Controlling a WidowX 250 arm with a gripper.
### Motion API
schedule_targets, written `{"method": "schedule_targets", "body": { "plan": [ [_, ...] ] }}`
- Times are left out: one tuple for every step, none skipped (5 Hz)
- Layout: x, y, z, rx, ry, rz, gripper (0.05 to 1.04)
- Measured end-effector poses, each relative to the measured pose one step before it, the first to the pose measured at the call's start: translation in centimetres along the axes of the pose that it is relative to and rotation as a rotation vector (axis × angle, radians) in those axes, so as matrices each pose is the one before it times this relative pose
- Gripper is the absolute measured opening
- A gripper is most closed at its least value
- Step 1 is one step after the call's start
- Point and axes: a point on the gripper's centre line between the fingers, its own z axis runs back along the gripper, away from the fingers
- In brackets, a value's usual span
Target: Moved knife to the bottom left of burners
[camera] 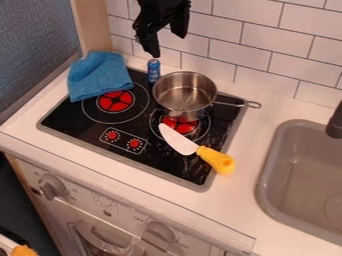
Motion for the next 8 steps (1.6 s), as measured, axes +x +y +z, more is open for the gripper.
{"method": "schedule_targets", "body": {
  "plan": [
    [-0.7, 0.79, -1.313, 0.0406, 0.0206, 0.01, 1.0],
    [-3.824, 1.005, 0.708, 0.0395, 0.008, 0.0616, 1.0],
    [-2.047, 0.387, 2.817, -0.0303, -0.017, 0.0558, 1.0],
    [-0.618, 0.608, 1.488, -0.0025, -0.0329, 0.0359, 1.0],
    [-3.128, 1.029, 0.044, 0.0325, 0.0087, -0.0196, 1.0],
    [-2.662, 1.047, -1.008, 0.0032, 0.0303, -0.0385, 1.0],
    [-2.422, 1.428, -0.949, 0.0205, 0.0138, -0.0553, 1.0],
    [-1.216, 1.906, -2.115, 0.0279, 0.0328, -0.0219, 1.0]
  ]
}}
